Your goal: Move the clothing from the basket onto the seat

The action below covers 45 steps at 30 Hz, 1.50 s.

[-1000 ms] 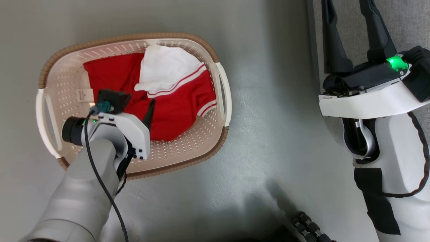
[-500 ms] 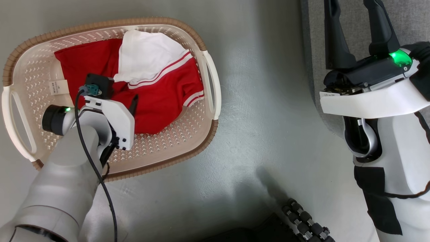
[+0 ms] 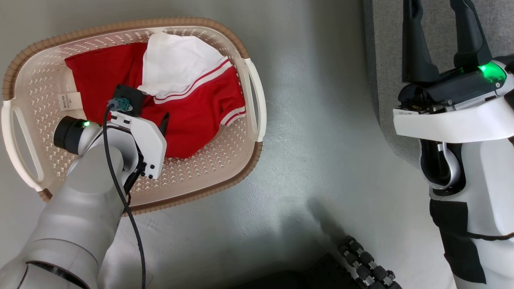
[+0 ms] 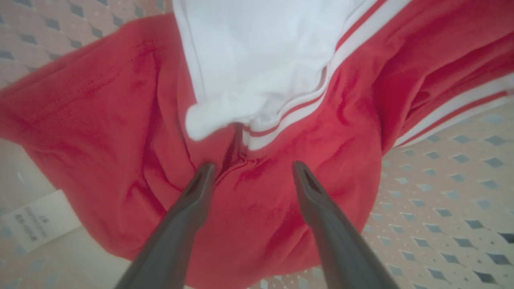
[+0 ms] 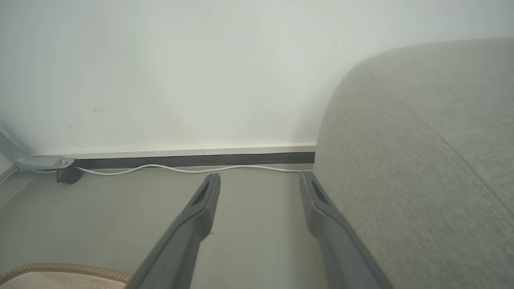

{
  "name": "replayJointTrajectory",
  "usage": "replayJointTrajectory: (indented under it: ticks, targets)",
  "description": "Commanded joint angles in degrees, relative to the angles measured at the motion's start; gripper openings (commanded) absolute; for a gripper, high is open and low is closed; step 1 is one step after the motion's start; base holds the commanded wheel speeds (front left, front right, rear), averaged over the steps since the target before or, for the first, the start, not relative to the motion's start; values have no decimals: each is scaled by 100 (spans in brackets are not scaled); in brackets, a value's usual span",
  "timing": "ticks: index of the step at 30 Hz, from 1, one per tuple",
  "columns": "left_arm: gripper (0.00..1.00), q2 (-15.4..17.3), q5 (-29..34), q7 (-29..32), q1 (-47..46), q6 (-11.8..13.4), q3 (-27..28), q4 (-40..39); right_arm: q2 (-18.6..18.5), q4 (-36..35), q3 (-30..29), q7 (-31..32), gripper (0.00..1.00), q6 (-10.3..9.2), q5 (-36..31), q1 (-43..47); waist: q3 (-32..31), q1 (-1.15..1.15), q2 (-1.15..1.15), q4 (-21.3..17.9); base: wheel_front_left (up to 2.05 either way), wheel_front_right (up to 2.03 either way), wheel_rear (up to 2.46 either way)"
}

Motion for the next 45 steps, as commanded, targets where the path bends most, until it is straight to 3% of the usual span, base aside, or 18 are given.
replayJointTrajectory:
  ticks: [1, 2, 13, 29, 33, 39, 40, 41, 45]
  targets:
    - [41, 57, 9, -60, -3, -18, 45, 7, 31, -160, 22, -34, 100, 18, -24, 310, -13, 0, 0, 4, 0, 0, 0]
    - [0, 47, 2, -79, -8, -19, 40, 12, 31, -156, 13, -34, 100, 18, -24, 307, -20, 0, 0, 4, 0, 0, 0]
    - [0, -29, -195, -521, -9, -36, 30, 34, 31, -68, -68, -34, 100, 18, 27, 118, -265, 0, 0, -44, 0, 0, 0]
    - [0, -211, -781, -1015, 820, -40, -105, -585, 31, 484, -292, -34, 100, 18, -274, 293, -1806, 0, 0, 437, 0, 0, 0]
    - [0, -42, -802, -1022, 1083, -30, 360, -1341, 31, 627, -316, -34, 100, 18, -352, 383, -2210, 0, 0, 540, 0, 0, 0]
    - [0, 105, -352, -1023, 1701, 135, 1101, -2569, 27, 849, -347, -34, 100, 18, -413, 548, -2682, 0, 0, 690, 0, 0, 0]
    - [20, 108, -252, -1023, 1852, 138, 1249, -2779, 20, 894, -344, -34, 100, 18, -414, 588, -2779, 0, 0, 720, 0, 0, 0]
    - [97, 105, -154, -1023, 2000, 135, 1392, -2970, 9, 936, -342, -34, 100, 18, -411, 631, -2872, 0, 0, 750, 0, 0, 0]
    - [100, 50, 185, -1024, 2527, 129, 2010, -3624, -57, 1092, -340, -34, 100, 18, -390, 801, -3231, 0, 0, 874, 0, 0, 0]
